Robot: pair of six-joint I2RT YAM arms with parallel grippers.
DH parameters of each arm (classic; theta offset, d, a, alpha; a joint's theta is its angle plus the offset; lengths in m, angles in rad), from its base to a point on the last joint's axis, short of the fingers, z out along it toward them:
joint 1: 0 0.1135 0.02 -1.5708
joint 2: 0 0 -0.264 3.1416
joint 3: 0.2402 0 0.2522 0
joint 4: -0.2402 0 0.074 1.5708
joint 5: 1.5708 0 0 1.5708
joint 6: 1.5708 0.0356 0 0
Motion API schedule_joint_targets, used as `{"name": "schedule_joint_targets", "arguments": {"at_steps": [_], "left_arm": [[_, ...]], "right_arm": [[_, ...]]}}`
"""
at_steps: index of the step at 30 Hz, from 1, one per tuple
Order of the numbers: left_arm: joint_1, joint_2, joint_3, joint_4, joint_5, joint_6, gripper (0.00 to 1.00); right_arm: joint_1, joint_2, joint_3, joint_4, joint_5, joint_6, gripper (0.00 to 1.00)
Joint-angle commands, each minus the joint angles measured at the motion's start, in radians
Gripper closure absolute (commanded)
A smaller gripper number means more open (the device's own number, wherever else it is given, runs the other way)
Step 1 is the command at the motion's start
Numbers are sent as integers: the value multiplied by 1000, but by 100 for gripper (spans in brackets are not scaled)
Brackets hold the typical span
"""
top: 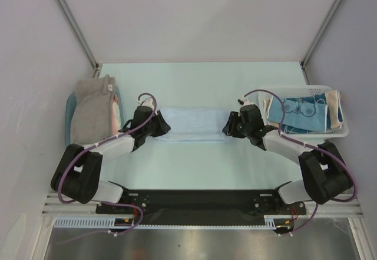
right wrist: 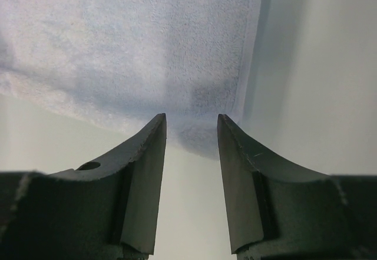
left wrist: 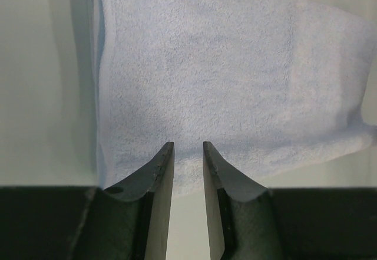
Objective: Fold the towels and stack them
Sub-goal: Fold the towel, then neatly place the folded towel into the bin
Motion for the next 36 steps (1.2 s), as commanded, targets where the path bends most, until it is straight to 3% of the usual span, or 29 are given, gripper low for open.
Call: {"name": "schedule_joint_targets", "arguments": {"at_steps": [1,7,9,20,32,35,36], "left_arm": [[-11,-53,-20,6,11,29,69],[-19,-87,-46,7,24,32,69],[-25,-87,-48,9,28,31,69],[-106,-150,-41,14,51,-12,69],[-140,-384,83,-198,74,26,68],[-140,-427,109,-261,82,48,68],[-142,-456,126,-276,80,61,68]], "right_arm": [[4,-41,-4,-13,24,-25,55],[2,-64,7,-30,57,-24,55],[-12,-49,37,-67,63,-27,50],[-64,218,194,-26,26,-55,32],[86,365,243,-94,245,-41,43],[105,387,249,-137,291,-36,50],[110,392,254,-160,300,-36,58]]}}
